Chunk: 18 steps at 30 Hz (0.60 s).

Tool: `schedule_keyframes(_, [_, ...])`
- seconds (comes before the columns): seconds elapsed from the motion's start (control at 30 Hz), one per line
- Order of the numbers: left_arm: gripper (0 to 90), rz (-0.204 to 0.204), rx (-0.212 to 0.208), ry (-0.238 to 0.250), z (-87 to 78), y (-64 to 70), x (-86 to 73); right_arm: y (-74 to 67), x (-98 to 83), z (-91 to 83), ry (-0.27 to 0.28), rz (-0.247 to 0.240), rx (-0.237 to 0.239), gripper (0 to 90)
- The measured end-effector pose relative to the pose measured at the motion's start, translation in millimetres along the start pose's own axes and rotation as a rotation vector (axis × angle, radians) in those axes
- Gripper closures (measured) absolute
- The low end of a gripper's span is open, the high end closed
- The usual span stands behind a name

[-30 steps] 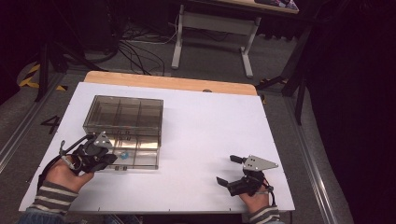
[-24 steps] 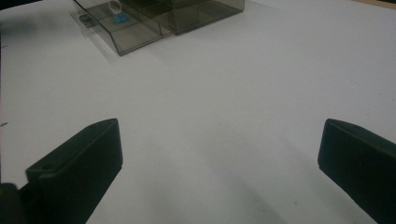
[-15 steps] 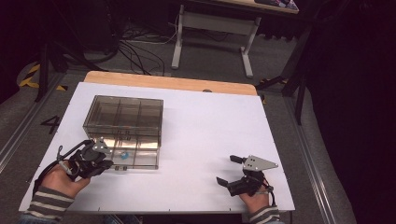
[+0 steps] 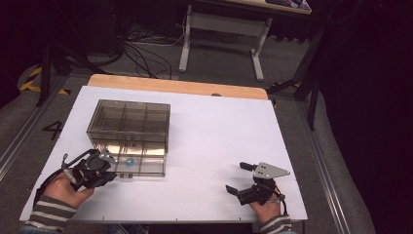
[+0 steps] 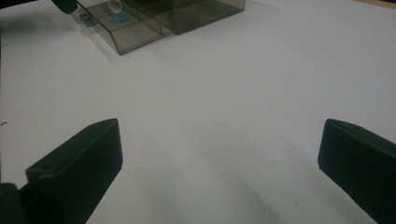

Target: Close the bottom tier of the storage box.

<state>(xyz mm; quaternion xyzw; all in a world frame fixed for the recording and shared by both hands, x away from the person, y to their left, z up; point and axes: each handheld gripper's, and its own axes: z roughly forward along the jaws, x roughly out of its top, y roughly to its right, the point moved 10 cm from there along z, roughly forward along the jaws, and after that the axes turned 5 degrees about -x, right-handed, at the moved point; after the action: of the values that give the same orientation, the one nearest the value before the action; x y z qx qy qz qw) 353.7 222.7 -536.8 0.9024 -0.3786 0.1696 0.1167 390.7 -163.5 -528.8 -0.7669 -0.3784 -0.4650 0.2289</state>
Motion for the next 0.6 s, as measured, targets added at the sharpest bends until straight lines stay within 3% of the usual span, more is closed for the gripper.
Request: schedule_keyframes(0.6, [89.5,-0.018,-0.002,-0.05,16.4,-1.8,-1.0,-0.4,0.0,0.1,-0.001,0.001,0.002,0.6])
